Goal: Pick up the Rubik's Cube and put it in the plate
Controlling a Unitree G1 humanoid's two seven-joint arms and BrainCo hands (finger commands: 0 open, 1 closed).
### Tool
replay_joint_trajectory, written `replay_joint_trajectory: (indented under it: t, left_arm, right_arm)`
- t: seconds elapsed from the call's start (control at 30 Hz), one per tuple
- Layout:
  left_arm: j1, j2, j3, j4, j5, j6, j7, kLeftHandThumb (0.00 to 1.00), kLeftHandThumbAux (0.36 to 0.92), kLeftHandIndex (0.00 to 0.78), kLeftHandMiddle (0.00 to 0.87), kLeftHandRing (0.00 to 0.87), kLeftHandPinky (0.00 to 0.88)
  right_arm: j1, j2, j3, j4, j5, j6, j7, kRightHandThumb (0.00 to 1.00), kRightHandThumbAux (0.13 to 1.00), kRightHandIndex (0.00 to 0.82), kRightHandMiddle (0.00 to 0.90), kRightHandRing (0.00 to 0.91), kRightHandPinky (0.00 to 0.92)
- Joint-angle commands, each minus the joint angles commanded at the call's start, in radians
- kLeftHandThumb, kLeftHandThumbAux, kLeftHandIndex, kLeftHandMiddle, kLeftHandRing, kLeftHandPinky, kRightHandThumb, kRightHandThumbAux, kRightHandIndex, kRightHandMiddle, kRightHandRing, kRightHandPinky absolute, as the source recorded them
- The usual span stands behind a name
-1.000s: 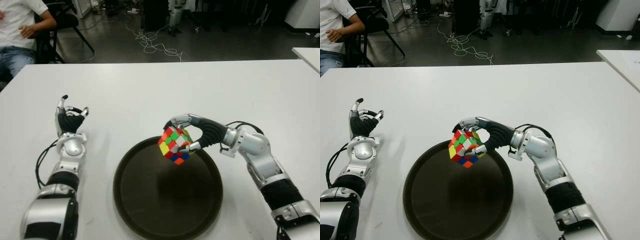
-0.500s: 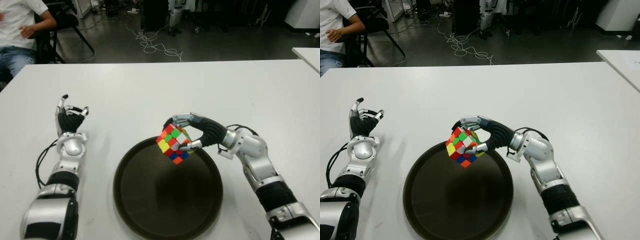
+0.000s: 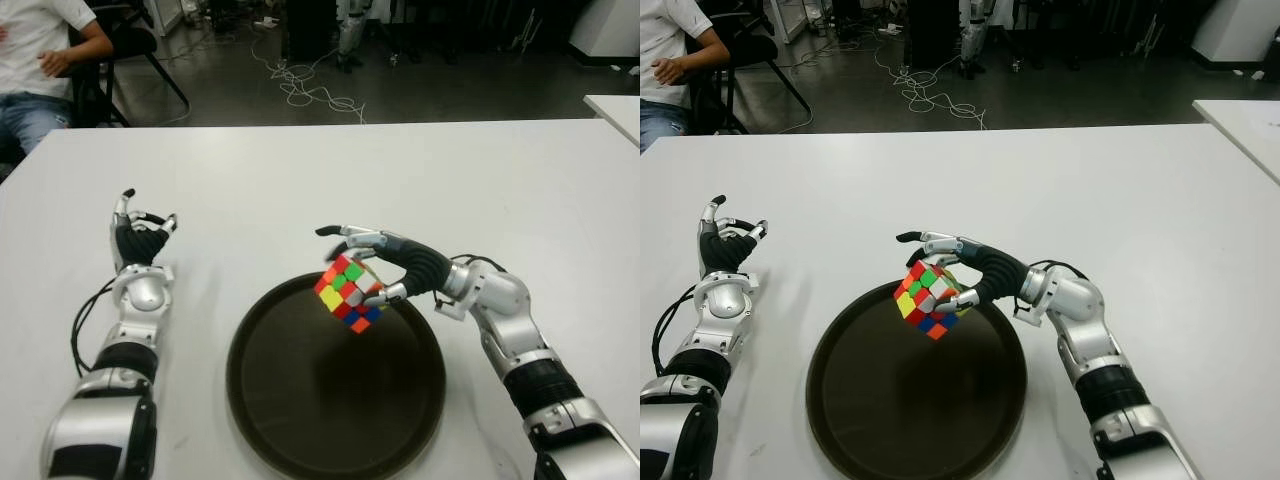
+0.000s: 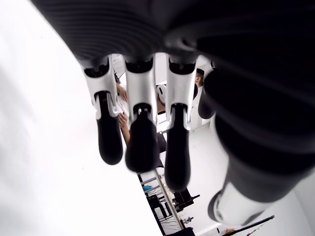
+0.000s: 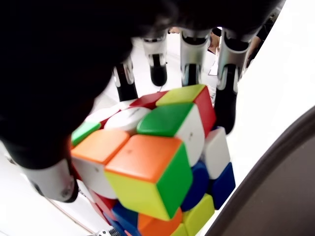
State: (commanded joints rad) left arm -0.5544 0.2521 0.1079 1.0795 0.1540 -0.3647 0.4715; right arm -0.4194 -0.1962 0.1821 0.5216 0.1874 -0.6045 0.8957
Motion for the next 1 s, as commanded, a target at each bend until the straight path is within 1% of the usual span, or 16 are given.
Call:
replay_joint_trajectory:
  t: [0.1,0.13,0.2,0.27,0.3,0.33,0.4,0.47,0.5,0.6,0.67,0.8,0.9,0.93,0.97,1.0]
  left_arm:
    - [0.000,-0.001,0.002,0.001,-0.003,-0.005,-0.002,0.056,0.799,0.137,0.510,0.650,0.674]
    - [-0.001,-0.001,0.004,0.002,-0.005,-0.007,-0.003,0.058,0.799,0.139,0.521,0.659,0.687]
    - [-0.001,-0.001,0.005,0.004,-0.007,-0.008,-0.005,0.064,0.800,0.137,0.552,0.685,0.714]
    - [-0.001,-0.001,0.005,0.005,-0.007,-0.008,-0.003,0.067,0.800,0.136,0.563,0.694,0.724]
    - [-0.001,-0.001,0.005,0.005,-0.007,-0.008,-0.002,0.070,0.799,0.133,0.510,0.638,0.667]
    - [-0.001,-0.001,0.005,0.006,-0.007,-0.007,-0.002,0.071,0.798,0.131,0.491,0.618,0.646]
    - [-0.001,-0.001,0.004,0.006,-0.007,-0.006,-0.001,0.078,0.795,0.122,0.418,0.593,0.644]
    - [-0.002,0.000,0.003,0.006,-0.006,-0.004,0.000,0.083,0.794,0.118,0.379,0.600,0.660]
    - [-0.002,0.000,0.003,0.006,-0.006,-0.003,0.000,0.085,0.792,0.115,0.359,0.574,0.634]
    - [-0.002,0.000,0.002,0.007,-0.005,-0.001,0.002,0.087,0.790,0.112,0.334,0.542,0.601]
    - [-0.003,0.000,0.001,0.007,-0.005,0.001,0.003,0.089,0.795,0.112,0.374,0.572,0.635]
    - [-0.004,0.001,0.000,0.009,-0.003,0.004,0.005,0.094,0.807,0.131,0.458,0.625,0.684]
    - [-0.004,0.001,0.001,0.009,-0.004,0.002,0.004,0.095,0.807,0.139,0.484,0.663,0.712]
    - [-0.004,0.001,0.001,0.009,-0.004,0.001,0.003,0.095,0.807,0.140,0.487,0.667,0.714]
    - [-0.004,0.001,0.001,0.010,-0.004,0.000,0.002,0.094,0.805,0.142,0.536,0.691,0.736]
    - [-0.003,0.001,0.001,0.010,-0.005,-0.002,0.001,0.094,0.803,0.144,0.568,0.707,0.751]
  right_arm:
    - [-0.003,0.002,-0.002,0.006,0.003,-0.011,0.005,0.000,0.670,0.020,0.019,0.005,0.011]
    - [-0.007,0.004,-0.002,0.010,0.006,-0.018,0.011,0.000,0.674,0.020,0.019,0.004,0.010]
    - [-0.011,0.006,-0.002,0.017,0.010,-0.026,0.019,0.000,0.710,0.028,0.022,0.006,0.014]
    - [-0.013,0.007,-0.003,0.022,0.012,-0.032,0.026,0.000,0.723,0.031,0.024,0.006,0.015]
    - [-0.014,0.008,-0.004,0.025,0.013,-0.035,0.030,0.000,0.751,0.036,0.027,0.007,0.021]
    - [-0.015,0.008,-0.005,0.027,0.013,-0.035,0.031,0.000,0.761,0.038,0.029,0.007,0.023]
    - [-0.015,0.011,-0.008,0.028,0.012,-0.033,0.027,0.000,0.800,0.044,0.034,0.006,0.029]
    - [-0.014,0.015,-0.011,0.027,0.012,-0.027,0.020,0.000,0.821,0.048,0.038,0.006,0.031]
    - [-0.014,0.017,-0.012,0.027,0.012,-0.024,0.018,0.000,0.839,0.050,0.041,0.007,0.031]
    - [-0.014,0.021,-0.014,0.030,0.015,-0.025,0.018,0.000,0.859,0.052,0.045,0.007,0.031]
    - [-0.015,0.024,-0.016,0.033,0.018,-0.028,0.020,0.000,0.876,0.052,0.045,0.007,0.033]
    - [-0.016,0.035,-0.026,0.043,0.025,-0.068,0.015,0.000,0.906,0.057,0.053,0.012,0.043]
    - [-0.010,0.032,-0.031,0.036,0.009,-0.083,-0.004,0.000,0.918,0.060,0.058,0.017,0.049]
    - [-0.011,0.030,-0.030,0.036,0.002,-0.077,-0.008,0.000,0.920,0.061,0.058,0.017,0.051]
    - [-0.012,0.029,-0.028,0.038,-0.002,-0.074,-0.011,0.000,0.922,0.062,0.060,0.019,0.051]
    - [-0.013,0.026,-0.026,0.039,-0.002,-0.064,-0.009,0.000,0.923,0.062,0.060,0.019,0.051]
